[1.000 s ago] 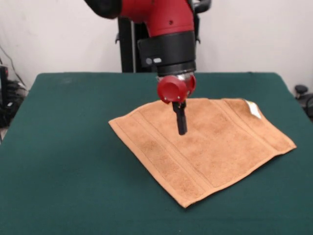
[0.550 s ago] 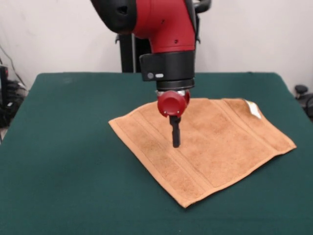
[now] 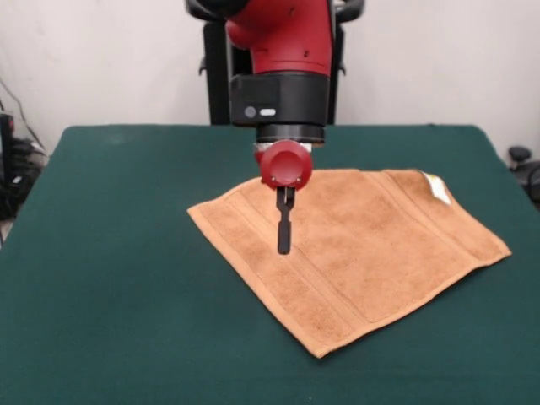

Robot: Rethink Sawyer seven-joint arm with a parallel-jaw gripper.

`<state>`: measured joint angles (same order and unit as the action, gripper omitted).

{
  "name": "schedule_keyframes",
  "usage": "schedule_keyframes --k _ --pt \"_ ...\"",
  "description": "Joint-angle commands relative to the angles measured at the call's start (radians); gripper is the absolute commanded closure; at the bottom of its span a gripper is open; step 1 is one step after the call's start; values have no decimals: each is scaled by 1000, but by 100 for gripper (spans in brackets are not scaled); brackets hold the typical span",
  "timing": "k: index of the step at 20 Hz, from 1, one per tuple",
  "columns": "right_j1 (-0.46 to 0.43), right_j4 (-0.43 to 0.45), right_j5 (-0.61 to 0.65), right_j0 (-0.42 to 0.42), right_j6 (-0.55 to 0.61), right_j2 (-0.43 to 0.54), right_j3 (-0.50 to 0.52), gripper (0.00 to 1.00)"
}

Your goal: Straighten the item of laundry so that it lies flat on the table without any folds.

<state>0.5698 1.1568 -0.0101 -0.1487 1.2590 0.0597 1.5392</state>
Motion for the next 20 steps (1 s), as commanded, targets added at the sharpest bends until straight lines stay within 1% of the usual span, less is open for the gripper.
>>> schedule_keyframes --k 1,3,5,8,12,14,15,16,17,18,19,20 --pt "-115 -108 -118 49 231 -147 -150 100" --pt "-124 -120 -121 19 203 -109 -149 100" --pt "-134 -137 -132 14 183 -108 -152 100" --pt "-152 -158 -146 21 164 -131 -160 100" --pt "-171 -156 -148 4 146 -111 -162 100" --pt "-174 -140 -141 -21 143 -76 -156 100" --pt "-166 -121 -116 -58 142 -20 -142 100" --pt "-164 -118 -108 -71 142 -1 -137 100" --pt "-148 -106 -90 -103 139 50 -117 100" --pt "-138 -105 -83 -113 138 68 -107 100" --pt "-113 -100 -50 -155 128 135 -72 100" --pt "-99 -104 -34 -179 122 173 -52 100"
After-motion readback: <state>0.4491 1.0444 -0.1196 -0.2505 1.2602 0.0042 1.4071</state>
